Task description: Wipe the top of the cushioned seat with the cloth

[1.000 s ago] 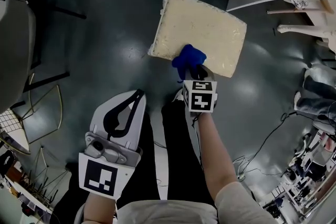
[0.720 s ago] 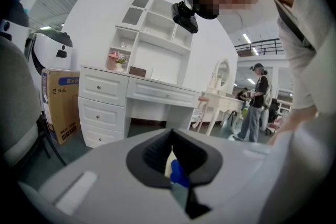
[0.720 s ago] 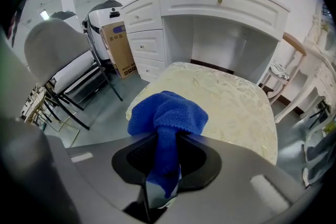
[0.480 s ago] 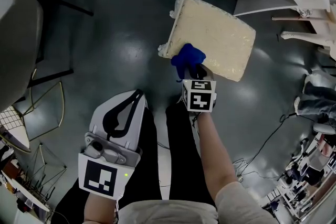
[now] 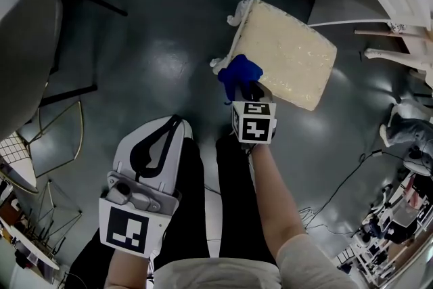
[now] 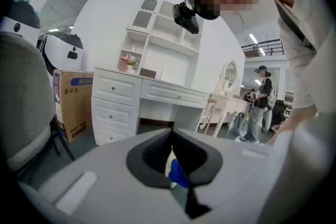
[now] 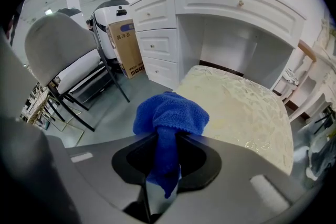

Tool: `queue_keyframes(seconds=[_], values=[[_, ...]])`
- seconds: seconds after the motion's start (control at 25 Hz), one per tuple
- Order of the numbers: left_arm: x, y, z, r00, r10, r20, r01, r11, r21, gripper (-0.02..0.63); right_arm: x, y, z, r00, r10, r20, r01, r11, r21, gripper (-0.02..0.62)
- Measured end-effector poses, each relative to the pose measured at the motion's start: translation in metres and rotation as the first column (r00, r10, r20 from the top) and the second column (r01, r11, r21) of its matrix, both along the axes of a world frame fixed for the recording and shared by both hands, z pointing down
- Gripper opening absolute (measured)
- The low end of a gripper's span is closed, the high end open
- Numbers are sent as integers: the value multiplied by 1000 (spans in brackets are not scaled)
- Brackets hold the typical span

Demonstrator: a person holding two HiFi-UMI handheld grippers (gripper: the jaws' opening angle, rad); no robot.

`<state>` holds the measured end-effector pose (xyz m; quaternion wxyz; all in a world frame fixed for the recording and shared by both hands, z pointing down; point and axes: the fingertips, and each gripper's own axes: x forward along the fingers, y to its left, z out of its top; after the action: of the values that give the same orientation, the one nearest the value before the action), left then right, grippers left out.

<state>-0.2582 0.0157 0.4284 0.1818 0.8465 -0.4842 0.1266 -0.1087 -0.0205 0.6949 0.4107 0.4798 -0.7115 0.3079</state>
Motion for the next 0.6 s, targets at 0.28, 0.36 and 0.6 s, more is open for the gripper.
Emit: queue_keyframes(seconds=[0.28, 0.36, 0.6], values=[[-6, -2, 0, 1000, -7, -4, 7, 1000, 4, 0, -6, -2, 1, 1000, -12, 7, 12, 1000, -1, 92], [-4, -3, 0, 1000, -4, -2, 4, 1000, 5, 0, -6, -2, 0, 1000, -13, 10, 13, 1000, 5, 92], [2, -9, -4, 1000, 20, 6, -20, 1000, 10, 0, -9, -1, -9, 999, -33, 31, 33, 999, 18, 92]])
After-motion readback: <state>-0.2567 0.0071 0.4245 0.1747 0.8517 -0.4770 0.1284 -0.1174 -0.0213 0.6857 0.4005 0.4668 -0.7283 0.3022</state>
